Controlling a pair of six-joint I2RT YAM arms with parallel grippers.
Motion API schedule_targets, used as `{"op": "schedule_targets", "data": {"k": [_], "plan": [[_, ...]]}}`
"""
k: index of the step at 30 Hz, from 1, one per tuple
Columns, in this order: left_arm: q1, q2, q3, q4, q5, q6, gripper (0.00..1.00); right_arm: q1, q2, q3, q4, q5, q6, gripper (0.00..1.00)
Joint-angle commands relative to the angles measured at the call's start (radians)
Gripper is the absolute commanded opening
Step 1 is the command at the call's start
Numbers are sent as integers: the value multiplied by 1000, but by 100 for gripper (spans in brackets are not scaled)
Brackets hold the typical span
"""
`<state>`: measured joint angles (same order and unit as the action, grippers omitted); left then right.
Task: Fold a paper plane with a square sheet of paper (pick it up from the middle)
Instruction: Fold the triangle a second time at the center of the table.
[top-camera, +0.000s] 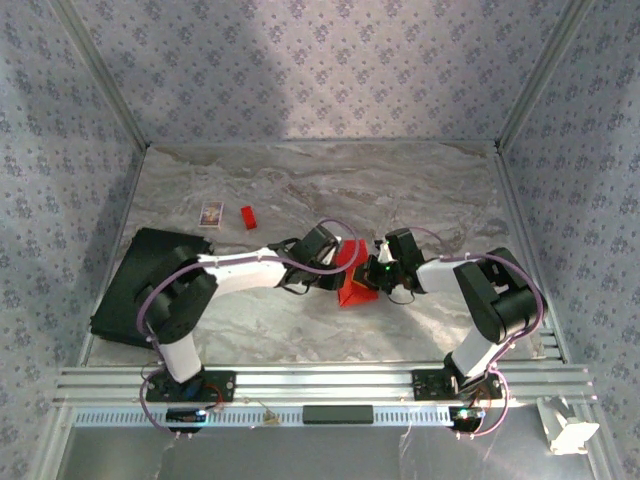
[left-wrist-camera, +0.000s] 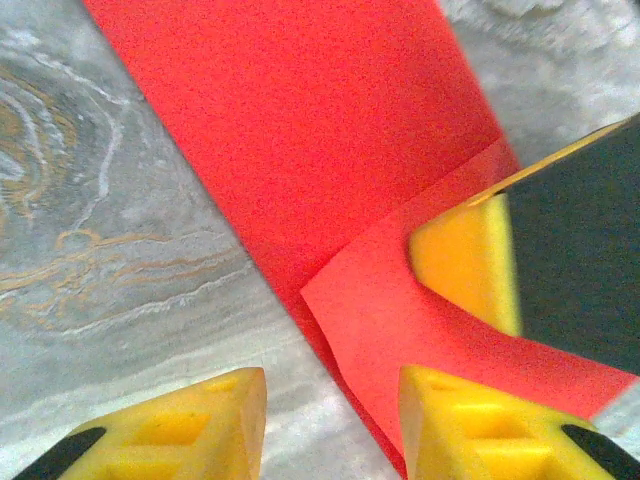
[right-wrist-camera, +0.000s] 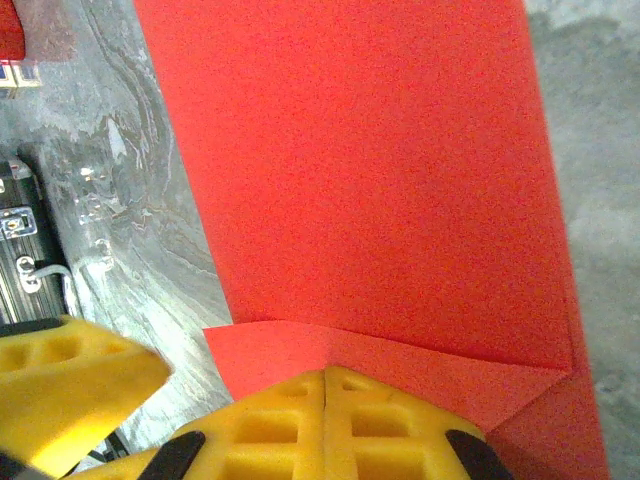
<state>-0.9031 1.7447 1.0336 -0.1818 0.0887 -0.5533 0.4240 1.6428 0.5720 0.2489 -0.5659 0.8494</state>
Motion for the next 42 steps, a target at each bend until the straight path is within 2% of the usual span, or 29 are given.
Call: {"op": "schedule_targets", "data": {"k": [1, 7, 13, 30, 42], "plan": [[0, -70, -4, -21, 33, -59, 32, -5, 21, -46, -68, 53, 11, 0], [1, -31, 14, 38, 269, -106, 8, -6, 19, -49, -65, 53, 16, 0], [0, 47, 28, 127, 401, -160, 6, -5, 16, -50, -66, 50, 16, 0], [-3, 160, 57, 134, 406, -157, 7, -7, 18, -51, -66, 49, 14, 0], [-4, 158, -9, 181, 413, -185, 7, -7, 22, -49, -69, 47, 8, 0]]}}
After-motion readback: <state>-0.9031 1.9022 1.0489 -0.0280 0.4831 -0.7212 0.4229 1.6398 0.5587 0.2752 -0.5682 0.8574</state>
